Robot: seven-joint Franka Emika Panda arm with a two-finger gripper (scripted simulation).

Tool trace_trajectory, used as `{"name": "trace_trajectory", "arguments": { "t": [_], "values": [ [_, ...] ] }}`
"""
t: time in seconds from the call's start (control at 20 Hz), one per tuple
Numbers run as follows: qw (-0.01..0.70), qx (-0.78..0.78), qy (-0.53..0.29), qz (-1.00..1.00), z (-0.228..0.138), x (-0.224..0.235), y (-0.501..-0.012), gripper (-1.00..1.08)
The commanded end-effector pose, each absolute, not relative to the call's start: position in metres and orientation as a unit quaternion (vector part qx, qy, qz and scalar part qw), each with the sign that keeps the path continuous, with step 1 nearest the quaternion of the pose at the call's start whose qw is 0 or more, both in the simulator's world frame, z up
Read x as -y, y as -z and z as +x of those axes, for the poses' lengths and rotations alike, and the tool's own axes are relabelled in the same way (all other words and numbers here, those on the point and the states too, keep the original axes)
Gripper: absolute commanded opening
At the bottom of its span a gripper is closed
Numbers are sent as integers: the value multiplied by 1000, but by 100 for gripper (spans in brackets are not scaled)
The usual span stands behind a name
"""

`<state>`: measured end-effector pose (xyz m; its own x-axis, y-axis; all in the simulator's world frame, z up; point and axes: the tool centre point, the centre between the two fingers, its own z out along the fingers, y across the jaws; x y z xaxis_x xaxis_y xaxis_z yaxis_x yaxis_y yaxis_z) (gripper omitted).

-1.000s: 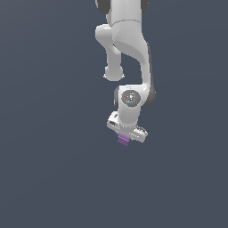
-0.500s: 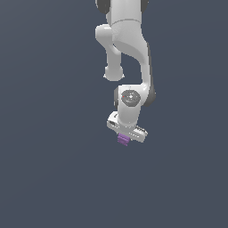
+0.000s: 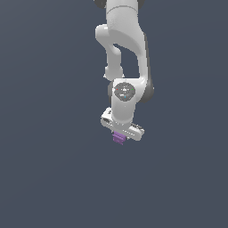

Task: Pick up the object and move it to a goal position.

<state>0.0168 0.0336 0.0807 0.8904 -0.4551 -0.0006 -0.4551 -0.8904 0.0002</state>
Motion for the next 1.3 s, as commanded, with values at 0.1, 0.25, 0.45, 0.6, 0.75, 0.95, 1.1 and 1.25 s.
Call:
{"name": "trace_trajectory", "arguments": {
  "t": [0.1, 0.25, 0.45, 0.6, 0.75, 0.95, 1.1, 1.25],
  "values": [
    [0, 234, 0, 972, 28, -11, -116, -100],
    [0, 234, 0, 972, 36, 5, -143, -100],
    [0, 234, 0, 972, 48, 28, -180, -100],
    [0, 234, 0, 972, 57, 44, -205, -100],
    [0, 234, 0, 972, 64, 56, -225, -100],
    [0, 234, 0, 972, 72, 68, -244, -100],
    [0, 234, 0, 972, 76, 74, -253, -100],
    [0, 234, 0, 972, 78, 77, -258, -100]
  ]
}}
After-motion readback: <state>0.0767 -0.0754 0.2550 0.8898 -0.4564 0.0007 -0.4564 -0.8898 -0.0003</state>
